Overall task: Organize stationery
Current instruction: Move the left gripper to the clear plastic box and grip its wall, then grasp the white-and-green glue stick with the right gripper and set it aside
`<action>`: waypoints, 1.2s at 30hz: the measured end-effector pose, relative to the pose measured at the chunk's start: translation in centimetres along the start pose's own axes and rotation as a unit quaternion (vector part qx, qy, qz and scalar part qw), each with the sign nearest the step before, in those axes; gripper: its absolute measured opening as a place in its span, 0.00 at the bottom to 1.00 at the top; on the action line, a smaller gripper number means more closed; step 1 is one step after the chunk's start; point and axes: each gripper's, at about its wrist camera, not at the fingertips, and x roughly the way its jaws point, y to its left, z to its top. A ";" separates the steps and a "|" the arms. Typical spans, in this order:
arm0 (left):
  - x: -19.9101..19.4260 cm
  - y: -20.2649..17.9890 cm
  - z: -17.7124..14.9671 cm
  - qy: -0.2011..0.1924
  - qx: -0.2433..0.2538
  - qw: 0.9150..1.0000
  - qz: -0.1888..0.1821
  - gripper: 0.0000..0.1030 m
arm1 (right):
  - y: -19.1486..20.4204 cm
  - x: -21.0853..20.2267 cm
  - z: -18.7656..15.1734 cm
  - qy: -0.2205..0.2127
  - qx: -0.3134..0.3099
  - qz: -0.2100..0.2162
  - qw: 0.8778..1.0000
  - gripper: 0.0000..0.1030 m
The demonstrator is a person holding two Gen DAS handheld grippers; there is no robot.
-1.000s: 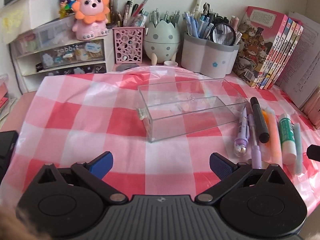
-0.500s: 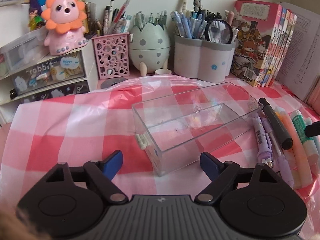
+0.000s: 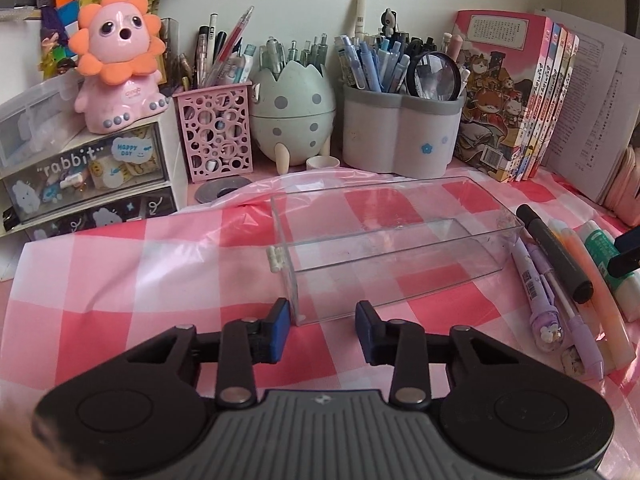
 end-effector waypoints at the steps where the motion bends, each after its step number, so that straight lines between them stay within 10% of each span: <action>1: 0.0 0.1 0.0 -0.003 0.000 1.000 -0.002 0.10 | -0.1 0.2 0.3 0.009 -0.006 -0.002 1.000 0.39; 11: -1.1 2.3 -0.2 -0.055 -0.078 0.993 -0.074 0.39 | -1.5 2.1 1.1 0.031 0.049 0.014 0.998 0.46; 36: 0.7 1.7 0.1 -0.030 -0.055 0.996 -0.070 0.35 | 2.8 -3.1 6.0 -0.065 -0.122 -0.023 0.990 0.28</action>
